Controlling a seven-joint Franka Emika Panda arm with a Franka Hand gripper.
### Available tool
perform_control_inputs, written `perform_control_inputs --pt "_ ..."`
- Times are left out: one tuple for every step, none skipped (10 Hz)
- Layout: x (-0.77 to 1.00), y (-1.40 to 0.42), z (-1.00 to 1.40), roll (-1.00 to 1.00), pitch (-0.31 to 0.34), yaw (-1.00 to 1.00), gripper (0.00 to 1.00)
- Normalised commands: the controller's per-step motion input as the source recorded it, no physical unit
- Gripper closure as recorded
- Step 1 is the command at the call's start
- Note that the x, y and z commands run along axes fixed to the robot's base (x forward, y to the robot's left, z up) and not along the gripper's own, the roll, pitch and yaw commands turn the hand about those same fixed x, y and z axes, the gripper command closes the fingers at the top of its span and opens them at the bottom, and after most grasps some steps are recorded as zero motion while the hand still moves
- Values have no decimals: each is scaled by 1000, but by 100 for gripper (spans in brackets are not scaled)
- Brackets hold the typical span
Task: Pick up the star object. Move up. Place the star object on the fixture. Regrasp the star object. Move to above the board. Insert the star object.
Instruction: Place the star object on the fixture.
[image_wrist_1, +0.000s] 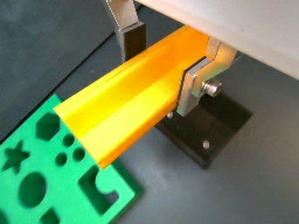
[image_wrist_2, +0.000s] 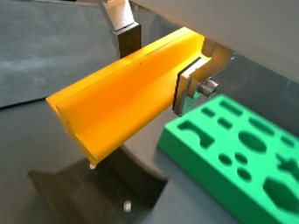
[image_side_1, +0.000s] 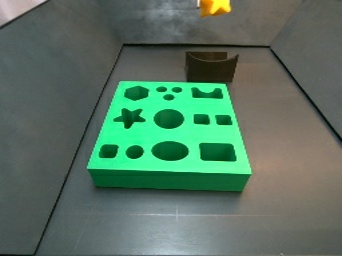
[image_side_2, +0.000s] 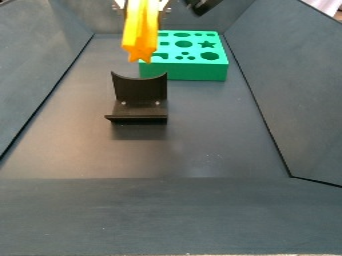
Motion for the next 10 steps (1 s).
perform_control_inputs --pt "184 43 1 -988 27 -77 100" --pt "56 45 -1 -747 37 -71 100" --pt "20 44 1 -564 18 -69 100" --pt "25 39 -3 -377 7 -69 100" --pt "47 24 -5 -243 18 -63 100" --pt "124 132 -1000 -1000 216 -117 100" --pt "129 138 -1000 -1000 214 -133 100" --pt "144 142 -1000 -973 225 -171 100" --pt "153 138 -1000 -830 201 -188 100" --pt "157 143 -1000 -611 130 -211 100"
